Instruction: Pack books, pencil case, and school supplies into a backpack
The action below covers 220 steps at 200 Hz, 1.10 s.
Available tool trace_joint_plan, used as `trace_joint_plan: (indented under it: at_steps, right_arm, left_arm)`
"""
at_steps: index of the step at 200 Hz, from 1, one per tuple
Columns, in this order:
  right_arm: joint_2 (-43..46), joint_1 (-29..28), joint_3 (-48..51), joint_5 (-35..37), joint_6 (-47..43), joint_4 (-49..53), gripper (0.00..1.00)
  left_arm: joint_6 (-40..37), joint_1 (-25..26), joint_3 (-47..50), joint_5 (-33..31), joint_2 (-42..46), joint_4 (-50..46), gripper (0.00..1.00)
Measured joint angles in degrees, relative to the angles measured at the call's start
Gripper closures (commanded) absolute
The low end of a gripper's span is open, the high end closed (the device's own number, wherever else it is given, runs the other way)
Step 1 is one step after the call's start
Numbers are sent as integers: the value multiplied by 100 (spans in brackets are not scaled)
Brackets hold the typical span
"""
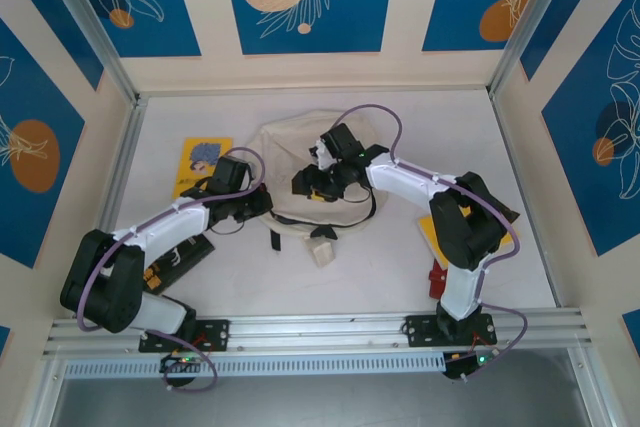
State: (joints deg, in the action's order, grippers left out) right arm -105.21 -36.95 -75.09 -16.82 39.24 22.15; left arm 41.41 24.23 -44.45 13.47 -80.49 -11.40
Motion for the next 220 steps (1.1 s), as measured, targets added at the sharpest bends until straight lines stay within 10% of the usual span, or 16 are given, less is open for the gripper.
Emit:
trace_joint_plan:
  at_steps: [141,220]
  right_arm:
    - [-885,-474,-302,-629,-439,146,51]
    - [-960,-474,-334,-872,-745,131,87]
  left_arm:
    - [-260,0,136,109,2,31,100]
    - [-260,-2,136,105,17,26,100]
